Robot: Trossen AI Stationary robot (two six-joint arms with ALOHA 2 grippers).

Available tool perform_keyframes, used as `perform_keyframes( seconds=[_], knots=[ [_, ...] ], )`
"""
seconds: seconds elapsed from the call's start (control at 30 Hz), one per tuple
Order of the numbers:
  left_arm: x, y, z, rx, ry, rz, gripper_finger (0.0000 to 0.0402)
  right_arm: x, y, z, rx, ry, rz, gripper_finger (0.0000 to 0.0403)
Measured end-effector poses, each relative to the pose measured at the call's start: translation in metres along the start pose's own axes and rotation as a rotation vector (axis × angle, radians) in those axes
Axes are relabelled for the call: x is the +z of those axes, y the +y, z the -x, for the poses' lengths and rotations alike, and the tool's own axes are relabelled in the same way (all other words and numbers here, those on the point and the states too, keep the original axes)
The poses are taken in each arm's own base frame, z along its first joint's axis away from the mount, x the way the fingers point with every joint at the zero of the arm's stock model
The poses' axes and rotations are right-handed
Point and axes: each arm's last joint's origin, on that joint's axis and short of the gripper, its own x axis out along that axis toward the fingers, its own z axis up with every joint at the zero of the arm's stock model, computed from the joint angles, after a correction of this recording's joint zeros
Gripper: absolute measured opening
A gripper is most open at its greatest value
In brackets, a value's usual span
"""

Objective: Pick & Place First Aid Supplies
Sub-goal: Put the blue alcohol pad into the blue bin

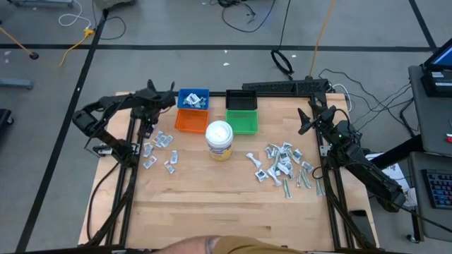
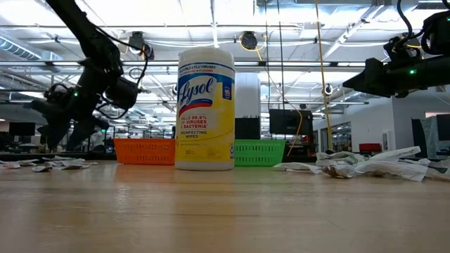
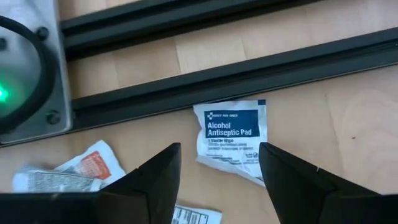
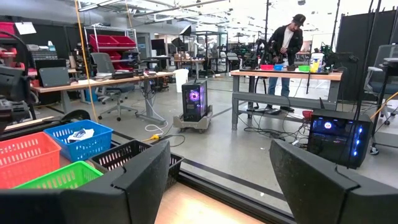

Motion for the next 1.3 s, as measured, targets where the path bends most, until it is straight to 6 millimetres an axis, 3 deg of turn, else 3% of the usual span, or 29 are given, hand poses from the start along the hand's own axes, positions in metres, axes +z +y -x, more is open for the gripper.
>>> perform_keyframes(
  seconds=[0.57,1.0,1.3],
  knots=[
    [-0.002,0.008,-0.023,0.002,0.017,0.011,0.0172,0.0,0.0,0.0,0.0,0.0,0.0,0.0272],
    [-0.005,0.007,-0.022,-0.006,0.047,-0.026,0.0011,0.0,0.0,0.0,0.0,0.0,0.0,0.0273],
    [0.0,0.007,-0.006,-0.067,0.076,-0.045,0.0011,0.0,0.0,0.0,0.0,0.0,0.0,0.0272]
  ],
)
